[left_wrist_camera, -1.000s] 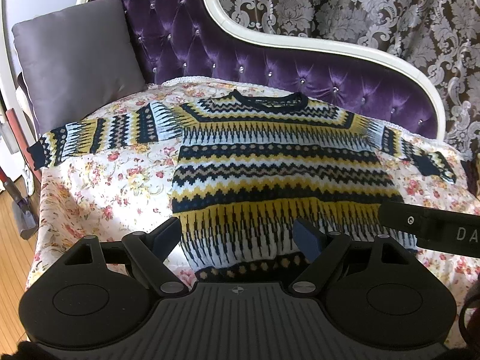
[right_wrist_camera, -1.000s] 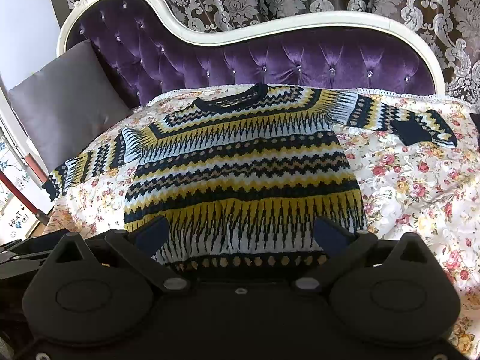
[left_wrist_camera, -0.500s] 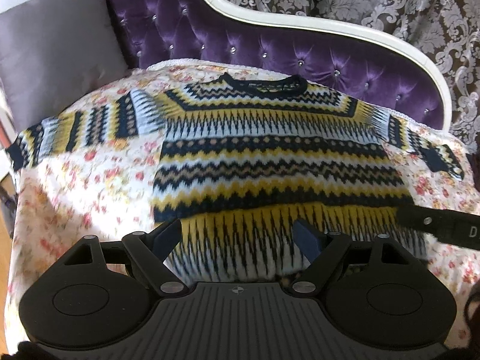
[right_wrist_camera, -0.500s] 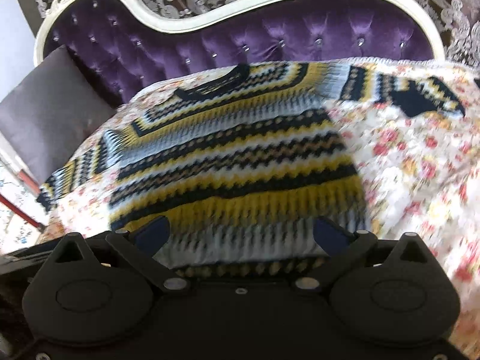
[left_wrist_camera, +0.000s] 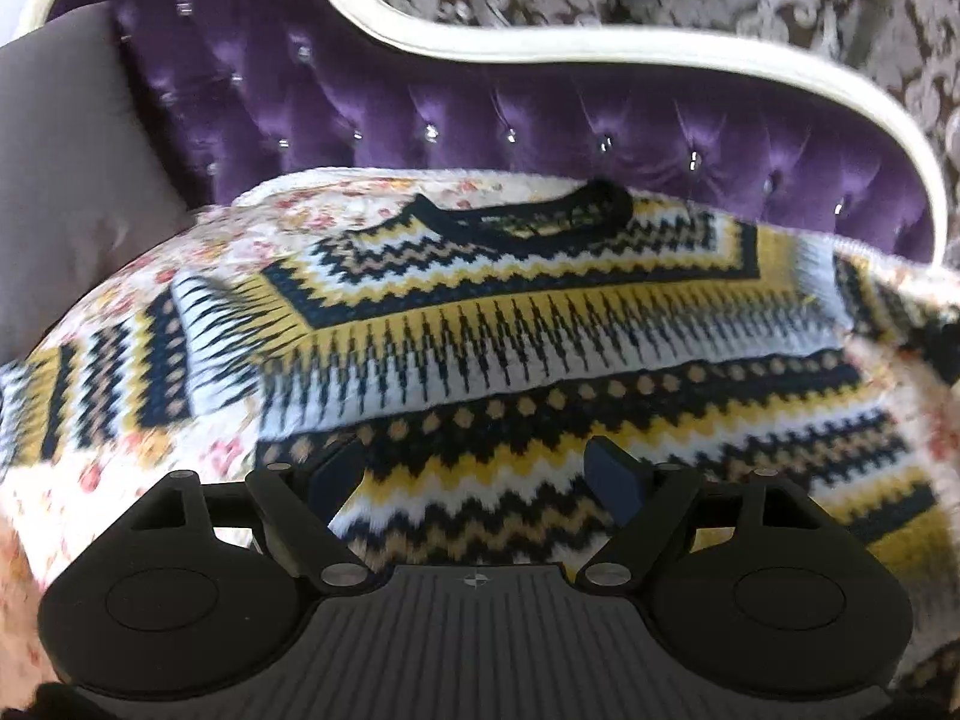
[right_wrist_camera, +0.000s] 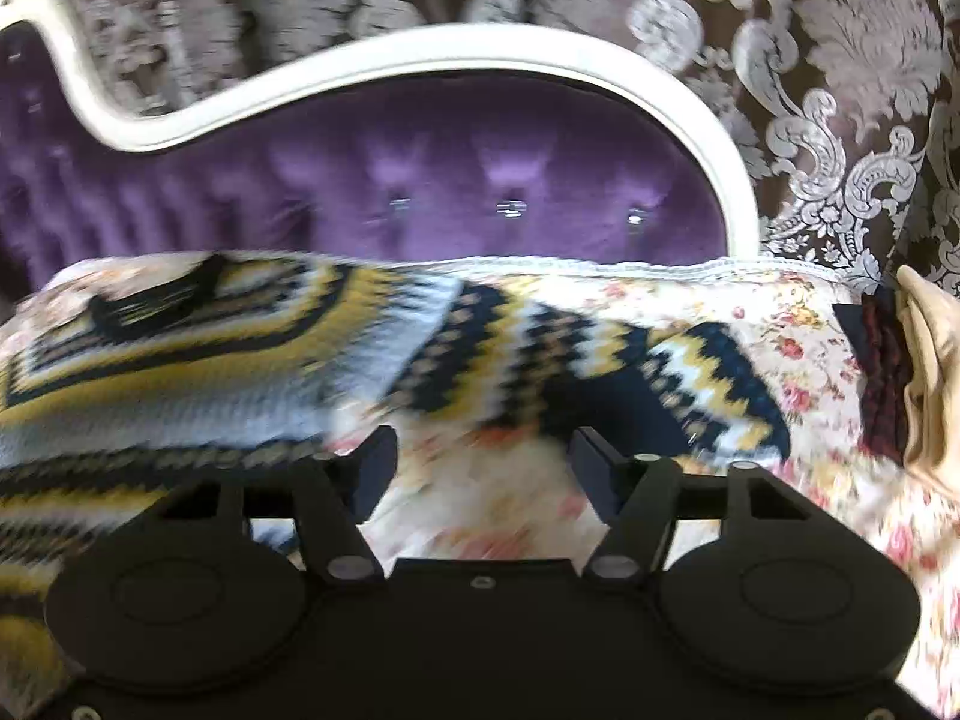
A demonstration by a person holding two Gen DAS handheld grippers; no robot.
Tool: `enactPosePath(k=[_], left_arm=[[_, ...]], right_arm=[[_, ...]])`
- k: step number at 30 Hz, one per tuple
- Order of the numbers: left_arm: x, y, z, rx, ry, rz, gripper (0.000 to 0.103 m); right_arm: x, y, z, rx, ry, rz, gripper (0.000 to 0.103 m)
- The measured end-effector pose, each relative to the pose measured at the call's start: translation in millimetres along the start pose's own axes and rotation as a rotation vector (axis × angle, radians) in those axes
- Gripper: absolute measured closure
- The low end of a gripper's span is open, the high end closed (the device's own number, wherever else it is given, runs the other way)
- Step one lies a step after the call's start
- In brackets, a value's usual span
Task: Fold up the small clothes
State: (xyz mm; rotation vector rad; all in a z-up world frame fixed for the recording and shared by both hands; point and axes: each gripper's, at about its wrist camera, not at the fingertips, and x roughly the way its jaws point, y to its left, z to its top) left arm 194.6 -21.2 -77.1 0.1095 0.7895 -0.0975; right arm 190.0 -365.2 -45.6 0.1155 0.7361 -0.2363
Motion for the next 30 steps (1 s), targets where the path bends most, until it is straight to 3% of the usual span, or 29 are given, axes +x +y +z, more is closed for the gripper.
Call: enactPosePath(k=[8,10,12,15,17,18,24,30], left_arm=[[52,-3,9,0.033,0.050,-0.010,0.023],[61,-4,8,0.045,0.065,-0.013,0.023],[67,-3,6,0.036,0.073,-0.027,0.022],[68,2,4,0.006,0.063,-0.044,0.022],[70,1,5,0.016,0.062,-0.048,0.020],[71,1,5,0.018,0.061,-0.051,0.020],[72,8,9,-0.003,0.081,-0.081,0.022],[62,26,16,-0.068,0.059,-0.075,0.023]], right_arm=[[63,-18,10,0.000,0.033,-0.061,0.040],[76,-19,7,-0.009,0.058,-0.082,0.045],[78,-24,5,-0.018,0.033,-0.073,0.047],[78,-34,6,-0.015,0.034,-0.045,0.057],[77,-43,7,-0.003,0.038,0.009,0.080],[77,-47,8,0.015,0.045,0.032,0.086],[61,-56,33,0.085,0.033,0.031,0.088],[29,-35,87,0.120,-0.042,0.099,0.088]])
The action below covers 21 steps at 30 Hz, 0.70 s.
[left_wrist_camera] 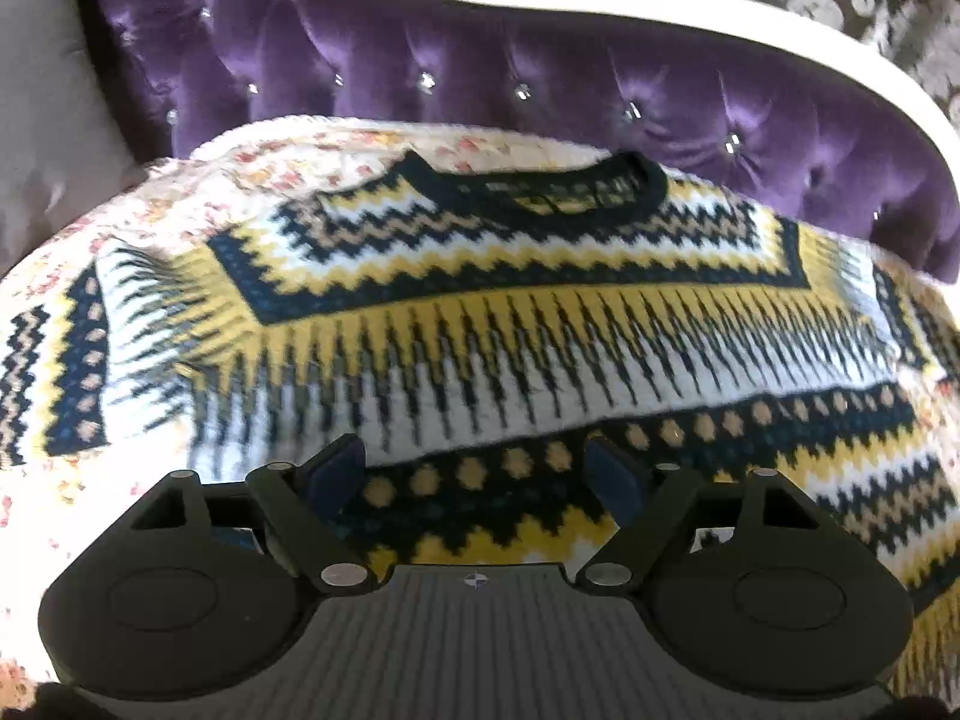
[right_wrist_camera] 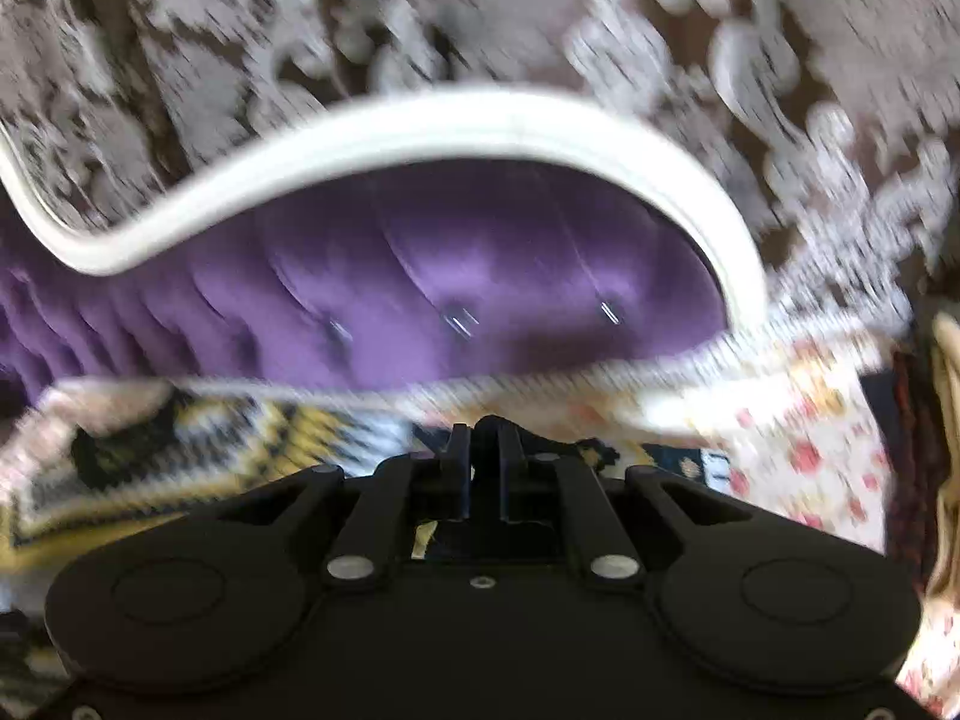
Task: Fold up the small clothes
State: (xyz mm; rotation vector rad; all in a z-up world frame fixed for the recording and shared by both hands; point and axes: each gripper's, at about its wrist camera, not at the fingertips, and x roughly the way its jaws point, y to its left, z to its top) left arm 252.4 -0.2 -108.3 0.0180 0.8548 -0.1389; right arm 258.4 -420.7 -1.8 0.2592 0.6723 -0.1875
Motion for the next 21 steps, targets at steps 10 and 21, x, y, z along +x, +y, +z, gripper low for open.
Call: enactPosePath(k=[10,21], left_arm=[[-30,36,10,-0.062,-0.097,0.068,0.023],[-43,90,13,-0.199,-0.103,0.099,0.023]], right_arm=[[-15,154,62,-0.069,-0.056,0.320,0.088],[48,346,-3,-0.174,0.135,0.629,0.088]])
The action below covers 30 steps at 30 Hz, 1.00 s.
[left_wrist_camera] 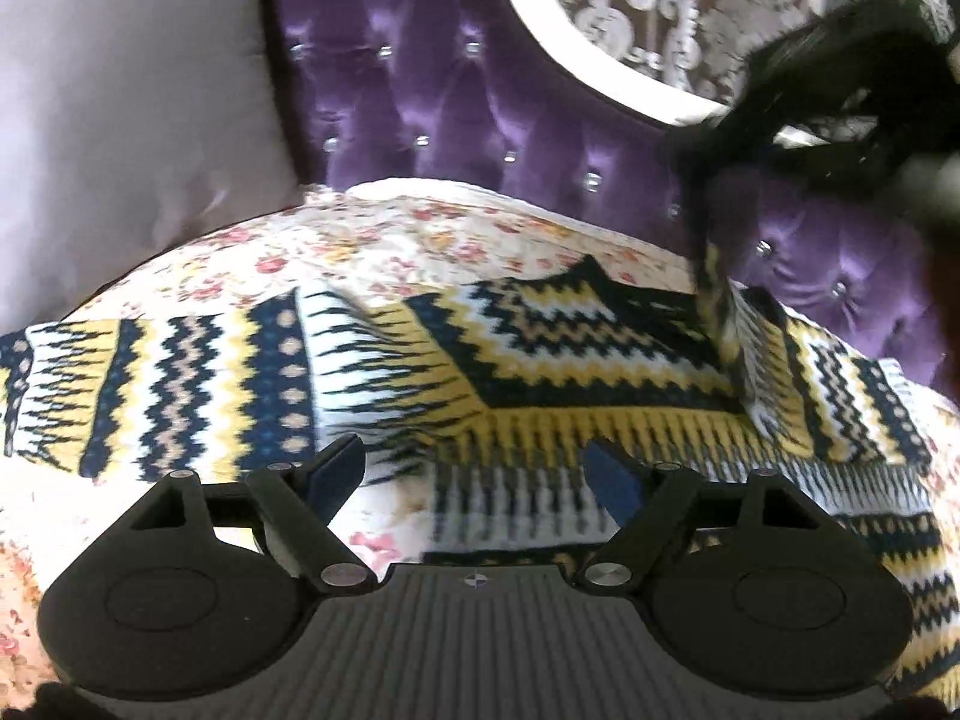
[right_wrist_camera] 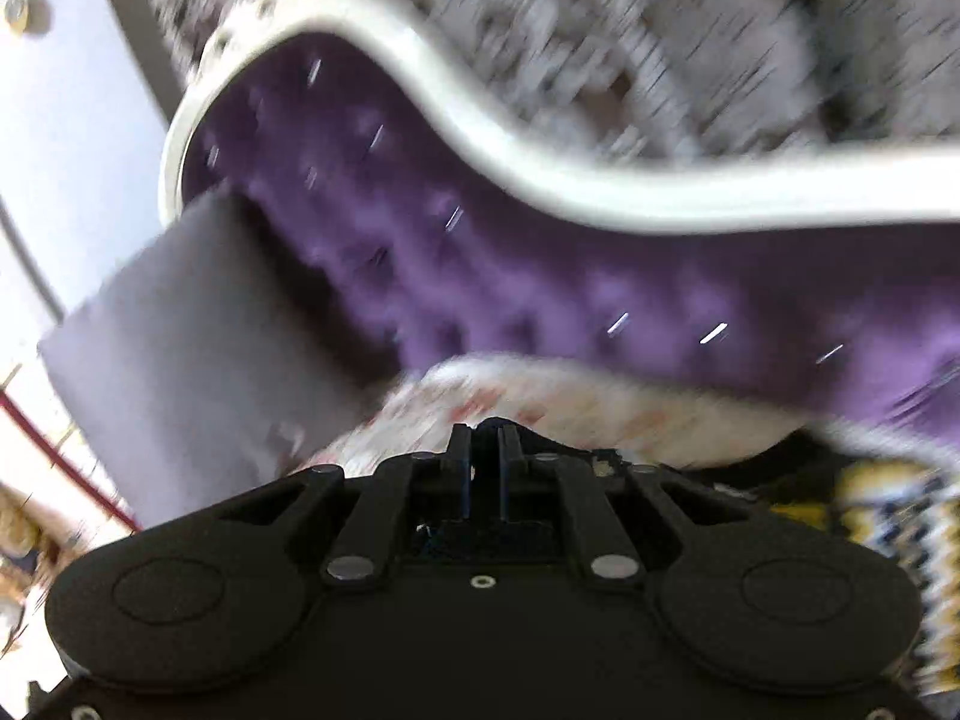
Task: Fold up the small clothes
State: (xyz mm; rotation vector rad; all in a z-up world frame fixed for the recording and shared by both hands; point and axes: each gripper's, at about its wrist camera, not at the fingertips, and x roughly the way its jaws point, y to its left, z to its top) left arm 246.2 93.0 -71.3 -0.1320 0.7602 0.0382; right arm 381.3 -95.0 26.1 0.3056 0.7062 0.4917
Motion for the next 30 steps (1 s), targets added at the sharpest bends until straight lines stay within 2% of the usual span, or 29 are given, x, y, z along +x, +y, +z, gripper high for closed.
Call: enactPosePath(k=[3,6,8,11,13,16,19,27,28,30], left_arm=[[-1,11,3,-0.030,0.001,0.009,0.023],[-1,18,5,-0.053,0.004,0.016,0.023],[0,22,5,-0.062,0.006,0.021,0.023],[2,25,6,-0.069,0.012,0.034,0.023],[4,28,7,-0.077,0.016,0.039,0.023],[8,29,7,-0.089,0.026,0.048,0.023],[13,25,6,-0.078,0.035,0.060,0.023],[32,8,-5,-0.020,0.098,0.065,0.023],[34,7,-7,-0.016,0.110,0.060,0.023],[41,4,-11,-0.011,0.139,0.051,0.023]], right_arm=[[43,10,-24,-0.012,0.081,0.019,0.088],[69,12,-49,-0.027,0.143,0.034,0.087],[76,10,-61,-0.024,0.170,0.057,0.077],[71,4,-69,-0.010,0.157,0.076,0.072],[61,-3,-69,0.003,0.123,0.061,0.051],[50,-22,-64,0.036,0.065,0.015,0.050],[26,-50,-64,0.051,0.032,-0.100,0.050],[-26,-157,-94,0.189,0.041,-0.396,0.052],[-32,-169,-98,0.199,0.039,-0.424,0.063],[-45,-181,-104,0.197,0.014,-0.412,0.070]])
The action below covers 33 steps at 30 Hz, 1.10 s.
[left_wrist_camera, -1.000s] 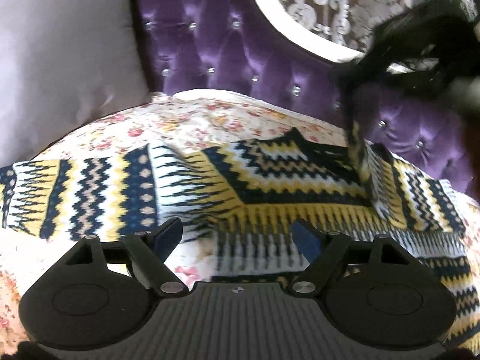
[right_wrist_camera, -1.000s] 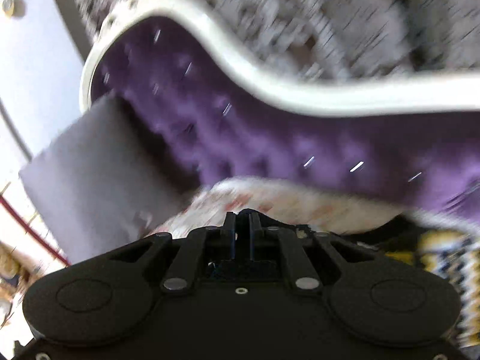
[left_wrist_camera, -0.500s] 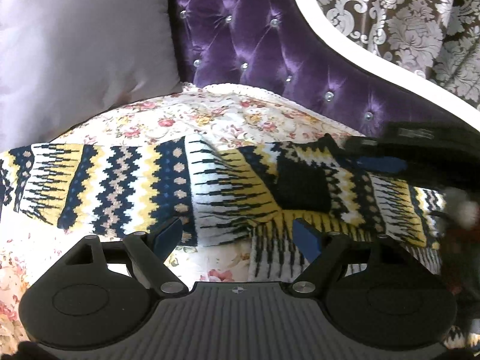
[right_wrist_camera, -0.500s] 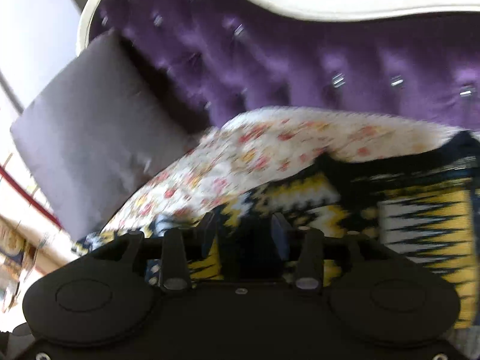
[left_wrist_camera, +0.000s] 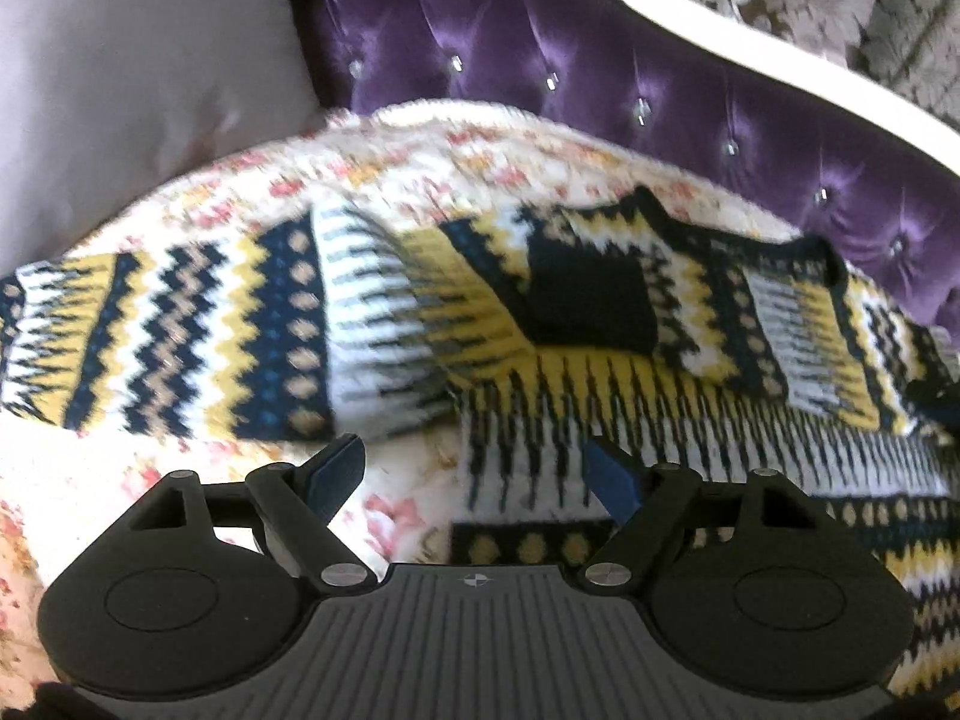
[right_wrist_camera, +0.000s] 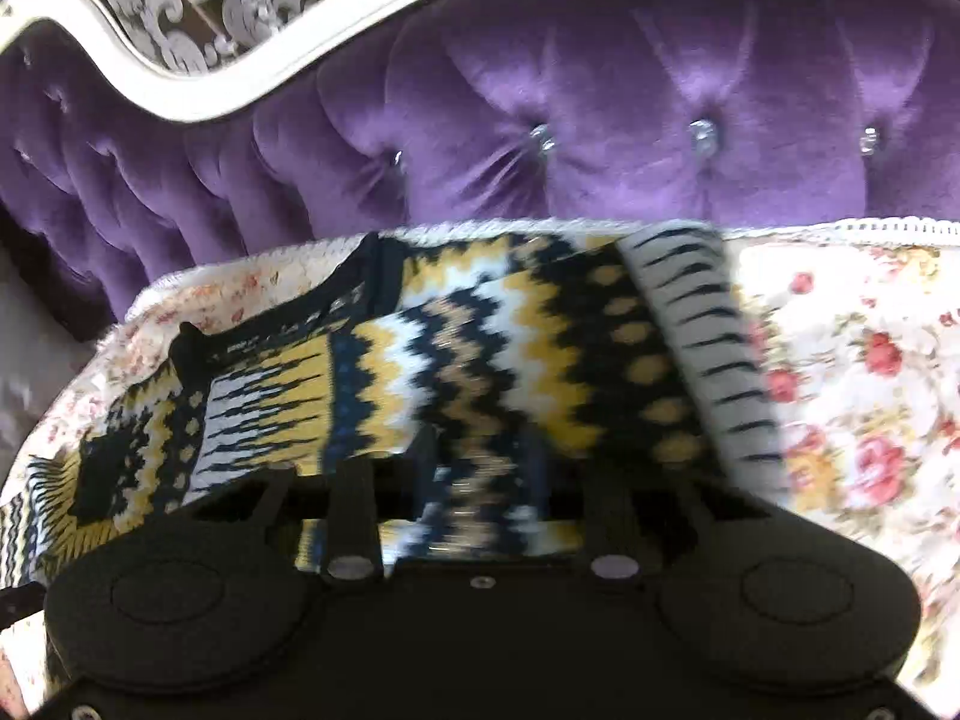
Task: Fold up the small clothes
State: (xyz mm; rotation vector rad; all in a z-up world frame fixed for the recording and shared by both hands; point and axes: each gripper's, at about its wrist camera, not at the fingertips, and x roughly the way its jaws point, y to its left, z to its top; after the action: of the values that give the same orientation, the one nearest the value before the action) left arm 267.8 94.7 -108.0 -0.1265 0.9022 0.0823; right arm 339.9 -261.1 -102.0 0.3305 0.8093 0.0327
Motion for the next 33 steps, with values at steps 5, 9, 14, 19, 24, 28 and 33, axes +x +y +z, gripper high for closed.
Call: enactPosePath(k=[5,9,14,19,24,28,33], left_arm=[[11,-14,-11,0.059,-0.013,0.044,0.022],[10,-16,-18,0.048,-0.053,0.055,0.021],[10,-16,-21,0.041,-0.077,0.052,0.018],[10,-18,-25,0.053,-0.102,0.053,0.014],[13,-20,-33,0.056,-0.157,0.070,0.006],[13,-20,-38,0.066,-0.195,0.073,0.005],[-4,-12,-44,0.078,-0.128,0.046,0.005]], right_arm=[[-16,1,-2,-0.063,-0.021,-0.034,0.058],[-33,13,-19,-0.173,-0.057,-0.033,0.033],[-36,25,-53,-0.264,-0.025,-0.064,0.023],[-48,27,-82,-0.332,-0.028,-0.098,0.007],[-64,22,-100,-0.350,-0.040,-0.077,0.001],[-64,21,-100,-0.355,-0.038,-0.071,0.000],[-66,21,-98,-0.375,-0.011,-0.062,0.000]])
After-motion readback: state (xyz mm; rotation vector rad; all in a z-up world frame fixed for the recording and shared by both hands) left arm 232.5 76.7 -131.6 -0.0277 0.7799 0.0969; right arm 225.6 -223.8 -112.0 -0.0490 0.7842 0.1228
